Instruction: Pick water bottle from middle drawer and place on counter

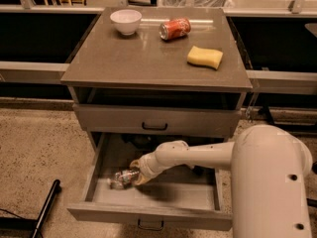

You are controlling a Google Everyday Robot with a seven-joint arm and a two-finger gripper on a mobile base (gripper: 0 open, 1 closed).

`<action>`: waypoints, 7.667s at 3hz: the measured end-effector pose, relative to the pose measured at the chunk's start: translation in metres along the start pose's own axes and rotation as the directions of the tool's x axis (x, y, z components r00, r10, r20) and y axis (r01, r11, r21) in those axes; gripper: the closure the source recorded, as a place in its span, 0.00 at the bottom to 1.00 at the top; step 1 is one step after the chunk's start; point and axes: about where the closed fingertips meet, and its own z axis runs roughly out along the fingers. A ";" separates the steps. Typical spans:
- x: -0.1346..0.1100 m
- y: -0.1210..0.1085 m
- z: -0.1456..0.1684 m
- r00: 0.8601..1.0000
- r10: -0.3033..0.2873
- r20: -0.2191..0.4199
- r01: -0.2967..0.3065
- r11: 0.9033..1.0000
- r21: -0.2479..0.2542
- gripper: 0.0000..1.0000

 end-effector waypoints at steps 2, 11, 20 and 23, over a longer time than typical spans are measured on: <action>-0.024 -0.002 -0.056 0.999 -0.036 0.031 0.034 0.997 0.069 0.86; -0.199 -0.187 -0.389 0.985 -0.067 -0.158 0.127 0.904 0.408 1.00; -0.159 -0.311 -0.367 0.974 0.162 -0.156 -0.095 0.925 0.368 0.03; -0.162 -0.301 -0.398 0.959 0.183 -0.216 -0.098 0.931 0.351 0.00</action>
Offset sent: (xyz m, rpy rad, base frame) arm -0.0280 -0.0343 0.1405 0.0207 -0.1391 -0.0024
